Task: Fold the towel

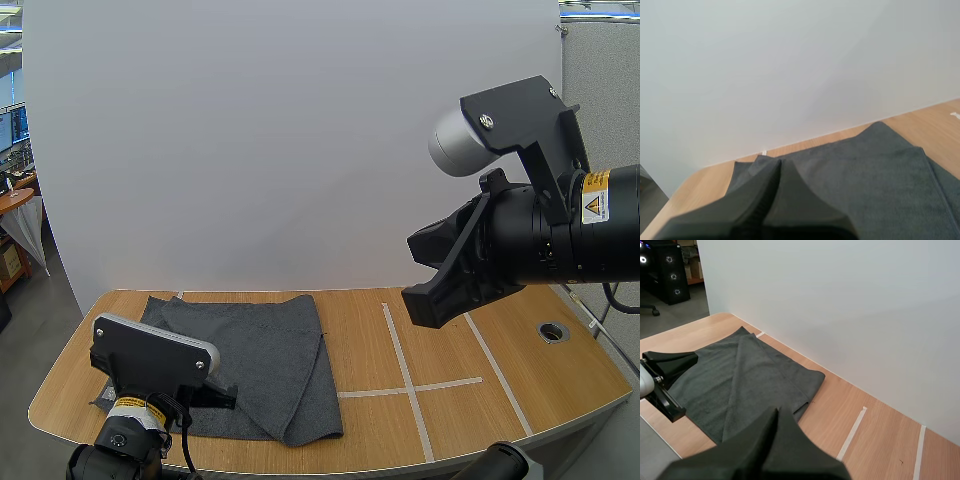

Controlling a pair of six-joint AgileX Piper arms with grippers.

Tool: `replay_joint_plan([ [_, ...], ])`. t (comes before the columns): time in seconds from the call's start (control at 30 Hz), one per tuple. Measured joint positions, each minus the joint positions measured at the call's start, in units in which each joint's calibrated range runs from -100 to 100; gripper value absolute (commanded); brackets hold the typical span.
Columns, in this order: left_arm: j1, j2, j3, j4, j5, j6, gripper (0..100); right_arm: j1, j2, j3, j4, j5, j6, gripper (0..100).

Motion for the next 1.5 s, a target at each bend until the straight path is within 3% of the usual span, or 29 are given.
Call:
replay_joint_plan([
  [0.23,0.00,-0.11,-11.00,0.88,-3.95,0.00,0,0.00,0.00,0.00,-0.37,0.06,0.36,0],
  [0.43,0.00,-0.24,-23.09,-0.14,9.91,0.00,0,0.00,0.00,0.00,-0.59,0.06,1.61,0],
  [0.53,0.00,-0.31,-33.22,-6.58,26.08,0.36,0,0.00,0.00,0.00,-1.03,0.06,3.90,0],
  [0.63,0.00,-0.24,-35.22,-9.27,31.27,4.06,0,-0.08,0.00,0.00,-1.41,0.06,5.00,0],
  [0.73,0.00,5.10,-36.46,-17.15,41.96,14.27,0,-1.16,-0.60,0.56,-1.41,0.06,5.50,0],
  [1.0,0.00,13.63,-36.46,-18.90,44.19,16.28,0,-1.64,-1.33,1.34,-1.41,0.08,5.50,0],
  [1.03,0.00,16.72,-36.46,-19.03,44.38,16.43,0,-1.67,-1.63,1.34,-1.41,0.08,5.50,0],
  [1.07,0.00,36.06,-40.02,-25.79,45.36,26.43,0,-1.73,-2.15,1.98,-1.41,0.08,5.50,0],
  [1.23,0.00,51.01,-42.65,-41.50,45.24,42.66,0,-1.82,-7.91,4.70,-1.41,0.08,5.50,0],
  [1.4,0.00,57.71,-44.98,-46.81,45.40,48.50,0,-1.82,-8.31,4.70,-1.41,0.08,5.50,0],
  [1.5,0.00,66.99,-49.08,-49.96,45.21,51.53,9,-1.82,-8.31,4.70,-1.41,0.08,5.50,0],
])
